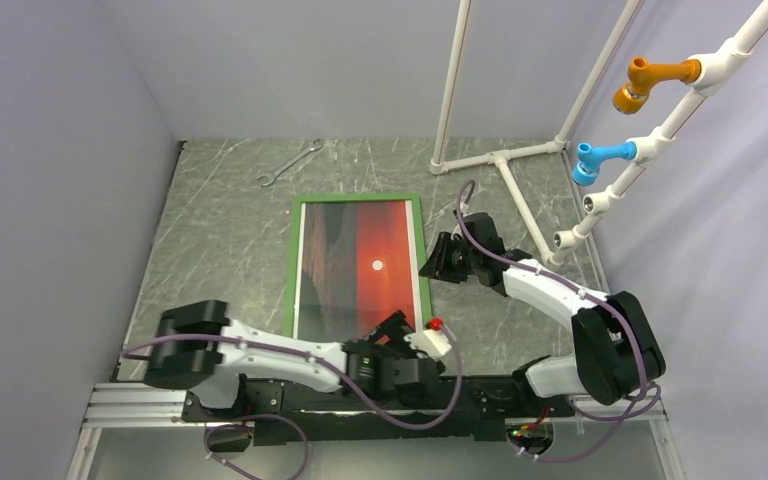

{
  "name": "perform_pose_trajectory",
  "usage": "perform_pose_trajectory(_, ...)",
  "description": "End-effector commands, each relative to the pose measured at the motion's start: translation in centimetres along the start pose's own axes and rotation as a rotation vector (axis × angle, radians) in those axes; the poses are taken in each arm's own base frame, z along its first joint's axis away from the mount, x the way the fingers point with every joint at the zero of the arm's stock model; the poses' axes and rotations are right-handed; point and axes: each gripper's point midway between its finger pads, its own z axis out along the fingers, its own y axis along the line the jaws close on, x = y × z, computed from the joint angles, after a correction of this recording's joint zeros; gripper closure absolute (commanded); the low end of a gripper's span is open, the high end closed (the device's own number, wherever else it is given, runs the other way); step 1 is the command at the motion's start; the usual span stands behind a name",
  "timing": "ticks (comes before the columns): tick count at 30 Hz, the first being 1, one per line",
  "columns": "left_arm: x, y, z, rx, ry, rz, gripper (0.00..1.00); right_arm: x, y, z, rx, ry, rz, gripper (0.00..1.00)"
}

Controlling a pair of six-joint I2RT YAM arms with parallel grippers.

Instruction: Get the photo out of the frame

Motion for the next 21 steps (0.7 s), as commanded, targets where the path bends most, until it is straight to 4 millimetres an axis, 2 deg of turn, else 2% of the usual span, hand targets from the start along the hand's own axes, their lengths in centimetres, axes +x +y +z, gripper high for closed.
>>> perform_pose_trajectory(1,-2.7,1.7,-3.5,0.105,-0.095,-0.222,0.01,0.6,-0.4,-0.3,-0.004,0.005,-0.077,0.63)
perform_pose_trajectory(4,-2.9,2.2,-4.7,0.165,-0.122,-0.300,0.00,1.3,-1.0,-0.3,0.003,0.006,-0.085,0.56)
perform_pose_trajectory(10,-2.5,3.6,-6.1,0.232,-0.172,-0.446,0.01,2.1,-1.8,0.4,0.014,0.026,-0.098,0.53)
perform_pose_trajectory(15,-1.9,4.0,-6.6,0.256,-0.205,-0.524,0.01,2.2,-1.5,0.6,0.002,0.015,-0.129,0.52)
perform_pose_trajectory(21,-1.2,4.1,-6.7,0.270,-0.205,-0.563,0.01,2.4,-2.3,1.8,0.043,0.026,-0.131,0.52)
